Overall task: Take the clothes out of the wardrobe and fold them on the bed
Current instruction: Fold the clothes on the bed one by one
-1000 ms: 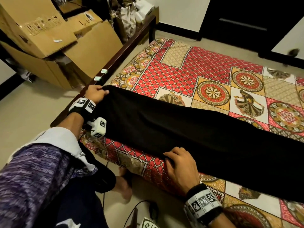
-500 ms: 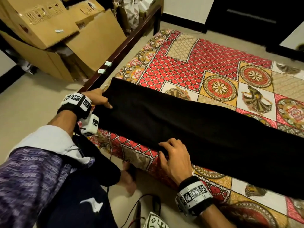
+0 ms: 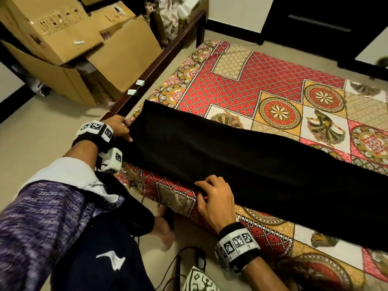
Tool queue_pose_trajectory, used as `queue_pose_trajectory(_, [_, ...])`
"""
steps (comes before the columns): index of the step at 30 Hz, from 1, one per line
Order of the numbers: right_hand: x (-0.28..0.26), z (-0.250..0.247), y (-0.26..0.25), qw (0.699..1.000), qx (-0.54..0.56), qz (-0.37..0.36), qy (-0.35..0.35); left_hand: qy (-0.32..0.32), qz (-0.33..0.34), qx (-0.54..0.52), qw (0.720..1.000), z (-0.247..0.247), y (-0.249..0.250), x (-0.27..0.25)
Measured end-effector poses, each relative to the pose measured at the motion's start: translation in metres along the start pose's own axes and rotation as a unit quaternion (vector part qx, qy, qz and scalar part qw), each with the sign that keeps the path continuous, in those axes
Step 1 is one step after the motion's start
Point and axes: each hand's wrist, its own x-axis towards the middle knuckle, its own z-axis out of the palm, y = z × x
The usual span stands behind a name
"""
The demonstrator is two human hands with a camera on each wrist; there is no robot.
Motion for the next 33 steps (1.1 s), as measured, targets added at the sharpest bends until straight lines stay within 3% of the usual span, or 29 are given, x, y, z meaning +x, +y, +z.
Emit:
queue_pose_trajectory(4, [-0.001, -0.014, 0.0, 0.999, 0.036, -0.004, 0.019, 0.095, 0.042, 0.075, 0.992, 0.003, 0.015, -0.007])
queue_pose_trajectory(6, [0.003, -0.027, 0.015, 0.997, 0.052, 0.025, 0.054, 0.159, 0.118, 0.106, 0.974, 0.009, 0.036, -0.011])
queue_pose_trajectory(8, [0.006, -0.043, 0.039, 0.994, 0.034, 0.071, 0.078, 0.182, 0.228, 0.121, 0.949, 0.022, 0.064, -0.013])
queue_pose_trajectory(11, [0.007, -0.069, 0.083, 0.987, -0.004, 0.136, 0.083, 0.183, 0.344, 0.174, 0.904, 0.049, 0.111, -0.012])
queue_pose_trajectory(14, [0.006, -0.093, 0.119, 0.983, -0.048, 0.166, 0.069, 0.115, 0.388, 0.194, 0.894, 0.079, 0.147, -0.005])
queue_pose_trajectory(17, [-0.009, -0.098, 0.125, 0.988, -0.073, 0.135, 0.018, 0.071, 0.382, 0.247, 0.888, 0.105, 0.17, 0.005])
queue_pose_trajectory(21, [-0.054, -0.076, 0.102, 0.992, -0.105, 0.004, -0.076, 0.102, 0.347, 0.255, 0.897, 0.12, 0.191, 0.016])
queue_pose_trajectory(27, [-0.057, -0.078, 0.106, 0.998, -0.044, 0.032, -0.019, 0.142, 0.273, 0.254, 0.917, 0.131, 0.209, 0.013])
queue_pose_trajectory(28, [-0.057, -0.077, 0.103, 0.998, -0.045, 0.031, -0.02, 0.159, 0.288, 0.259, 0.908, 0.132, 0.212, 0.009])
queue_pose_trajectory(30, [-0.061, -0.074, 0.099, 0.997, -0.058, 0.015, -0.041, 0.187, 0.379, 0.261, 0.868, 0.137, 0.223, 0.002])
queue_pose_trajectory(33, [-0.066, -0.073, 0.102, 0.998, -0.046, 0.029, -0.045, 0.138, 0.527, 0.237, 0.804, 0.158, 0.235, -0.01])
